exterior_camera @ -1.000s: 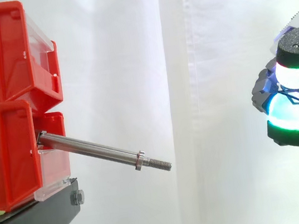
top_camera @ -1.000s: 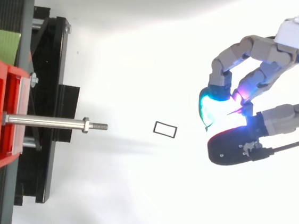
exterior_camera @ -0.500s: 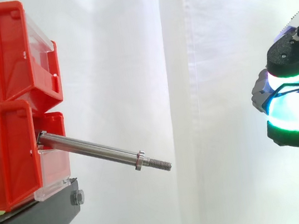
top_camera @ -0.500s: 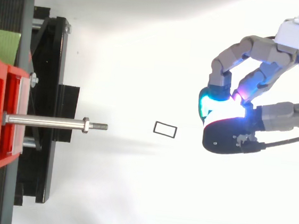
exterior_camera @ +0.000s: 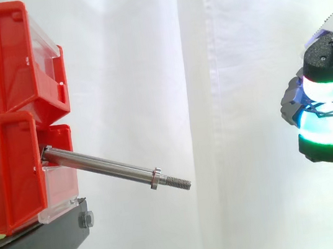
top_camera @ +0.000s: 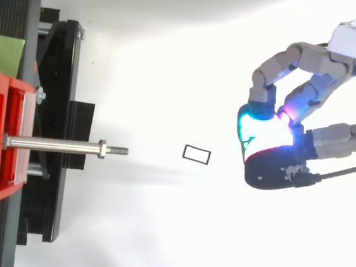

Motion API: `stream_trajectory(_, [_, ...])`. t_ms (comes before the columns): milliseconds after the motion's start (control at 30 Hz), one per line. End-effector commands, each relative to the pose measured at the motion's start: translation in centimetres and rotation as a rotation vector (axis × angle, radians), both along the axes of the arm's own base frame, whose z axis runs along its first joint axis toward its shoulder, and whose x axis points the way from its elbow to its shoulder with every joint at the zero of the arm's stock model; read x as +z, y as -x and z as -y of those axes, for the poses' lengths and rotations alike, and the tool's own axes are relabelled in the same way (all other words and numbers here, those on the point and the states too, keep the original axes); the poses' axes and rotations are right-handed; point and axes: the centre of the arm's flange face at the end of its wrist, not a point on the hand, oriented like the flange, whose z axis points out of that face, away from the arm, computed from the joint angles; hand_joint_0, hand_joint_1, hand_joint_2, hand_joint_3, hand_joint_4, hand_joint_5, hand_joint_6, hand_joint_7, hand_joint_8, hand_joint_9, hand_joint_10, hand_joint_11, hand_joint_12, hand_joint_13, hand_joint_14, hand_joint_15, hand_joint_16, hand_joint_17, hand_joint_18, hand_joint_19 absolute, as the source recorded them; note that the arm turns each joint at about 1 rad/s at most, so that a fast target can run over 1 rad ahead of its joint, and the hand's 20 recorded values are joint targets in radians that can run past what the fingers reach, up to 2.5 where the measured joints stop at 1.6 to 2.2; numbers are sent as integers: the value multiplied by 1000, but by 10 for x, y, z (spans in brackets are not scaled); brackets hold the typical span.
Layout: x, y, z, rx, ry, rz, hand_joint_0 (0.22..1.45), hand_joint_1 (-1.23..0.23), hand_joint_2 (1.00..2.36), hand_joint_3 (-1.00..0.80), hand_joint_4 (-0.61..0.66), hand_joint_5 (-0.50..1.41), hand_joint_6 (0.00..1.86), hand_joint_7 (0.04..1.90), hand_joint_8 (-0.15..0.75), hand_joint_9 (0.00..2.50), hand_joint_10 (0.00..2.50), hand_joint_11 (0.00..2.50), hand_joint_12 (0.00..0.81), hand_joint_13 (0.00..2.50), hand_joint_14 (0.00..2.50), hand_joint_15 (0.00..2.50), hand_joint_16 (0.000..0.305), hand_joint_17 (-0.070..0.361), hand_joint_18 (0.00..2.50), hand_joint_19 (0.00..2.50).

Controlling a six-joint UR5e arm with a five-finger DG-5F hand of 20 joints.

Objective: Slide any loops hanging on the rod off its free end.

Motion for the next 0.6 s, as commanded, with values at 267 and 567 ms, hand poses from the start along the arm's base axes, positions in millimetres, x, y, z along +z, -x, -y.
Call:
stream_trajectory(267, [0, 0, 0, 0, 0, 1, 602, -784, 1016, -38, -11, -112, 933, 986, 309, 1107, 26, 865, 388, 893, 19, 513, 54, 123, 886, 478])
stream_trajectory(567, [0, 0, 0, 0, 0, 1, 588, -613, 1001, -492, 16, -96, 914, 1007, 251, 1166, 30, 869, 336, 879, 20, 539, 46, 103, 832, 533])
